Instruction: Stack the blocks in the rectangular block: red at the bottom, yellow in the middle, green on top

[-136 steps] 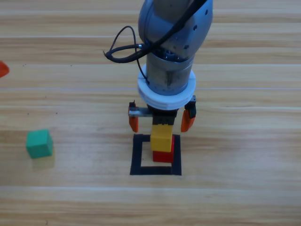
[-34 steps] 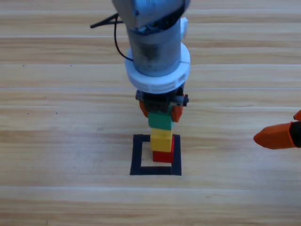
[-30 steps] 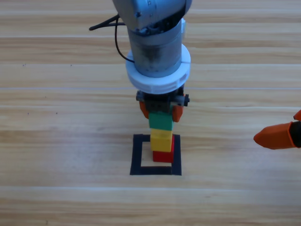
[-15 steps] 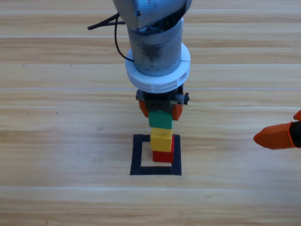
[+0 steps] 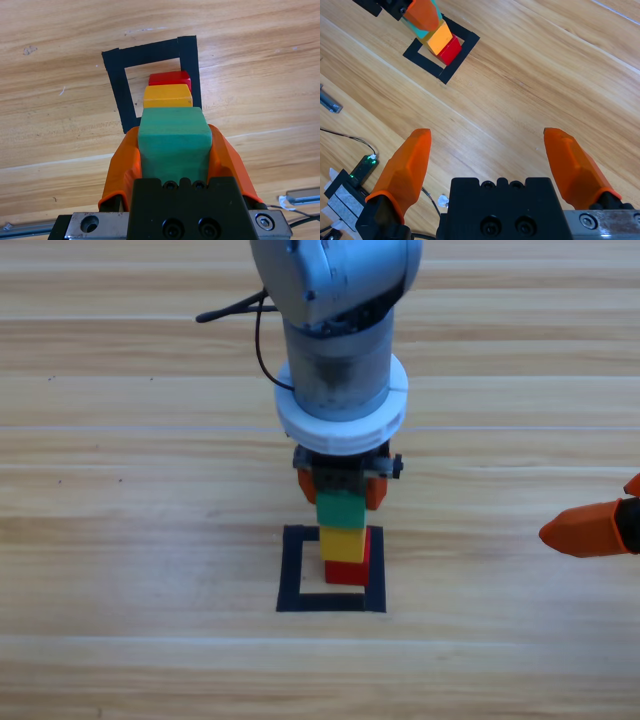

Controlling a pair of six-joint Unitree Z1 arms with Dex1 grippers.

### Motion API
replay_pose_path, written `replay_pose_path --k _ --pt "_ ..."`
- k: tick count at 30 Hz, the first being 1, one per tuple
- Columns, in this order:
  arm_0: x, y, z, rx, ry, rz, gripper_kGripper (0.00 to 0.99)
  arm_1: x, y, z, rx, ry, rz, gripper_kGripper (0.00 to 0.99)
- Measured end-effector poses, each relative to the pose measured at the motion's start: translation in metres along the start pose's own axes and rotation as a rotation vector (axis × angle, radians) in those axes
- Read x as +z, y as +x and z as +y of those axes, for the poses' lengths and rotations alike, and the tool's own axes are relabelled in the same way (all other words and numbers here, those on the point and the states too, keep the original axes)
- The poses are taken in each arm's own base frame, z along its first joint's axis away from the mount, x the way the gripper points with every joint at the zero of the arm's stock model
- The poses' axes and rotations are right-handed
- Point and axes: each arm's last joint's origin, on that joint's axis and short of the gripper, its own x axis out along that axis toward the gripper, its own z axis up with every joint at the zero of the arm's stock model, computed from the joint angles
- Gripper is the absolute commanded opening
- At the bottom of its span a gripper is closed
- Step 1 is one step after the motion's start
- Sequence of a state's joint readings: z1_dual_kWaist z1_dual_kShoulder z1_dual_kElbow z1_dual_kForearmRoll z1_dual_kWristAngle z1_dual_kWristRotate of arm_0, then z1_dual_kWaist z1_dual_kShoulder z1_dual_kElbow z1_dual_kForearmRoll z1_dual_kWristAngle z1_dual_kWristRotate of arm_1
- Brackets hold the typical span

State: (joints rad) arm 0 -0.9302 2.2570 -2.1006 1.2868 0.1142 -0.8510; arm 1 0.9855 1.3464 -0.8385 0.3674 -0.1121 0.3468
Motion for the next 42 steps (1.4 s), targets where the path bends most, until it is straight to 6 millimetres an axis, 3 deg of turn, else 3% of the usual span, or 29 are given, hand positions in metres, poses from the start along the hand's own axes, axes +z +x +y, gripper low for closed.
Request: replay_pose_path --k 28,31,34,36,38,42 --pt "0.0009 0.0098 -0.0025 0.017 -0.005 0.011 0.114 0.0000 0.0000 0.0000 0.000 0.000 0.000 0.990" --pt "0.0010 0.0105 -0.0027 0.018 -0.005 0.011 0.261 0.0000 0.0000 0.0000 0.000 0.000 0.000 0.990" --pt "0.0023 0.0086 -0.0038 0.011 -0.006 0.004 0.663 0.0000 0.0000 0.0000 0.000 0.000 0.000 0.990" --pt "0.0046 0.0050 -0.0060 -0.004 -0.009 -0.009 0.816 0.0000 0.0000 0.0000 0.000 0.000 0.000 0.990" --pt "0.0048 0.0039 -0.0067 -0.008 -0.009 -0.012 0.870 0.0000 0.0000 0.0000 0.000 0.000 0.000 0.990" --pt "0.0043 0.0039 -0.0071 -0.006 -0.008 -0.014 0.868 0.0000 0.0000 0.0000 0.000 0.000 0.000 0.990"
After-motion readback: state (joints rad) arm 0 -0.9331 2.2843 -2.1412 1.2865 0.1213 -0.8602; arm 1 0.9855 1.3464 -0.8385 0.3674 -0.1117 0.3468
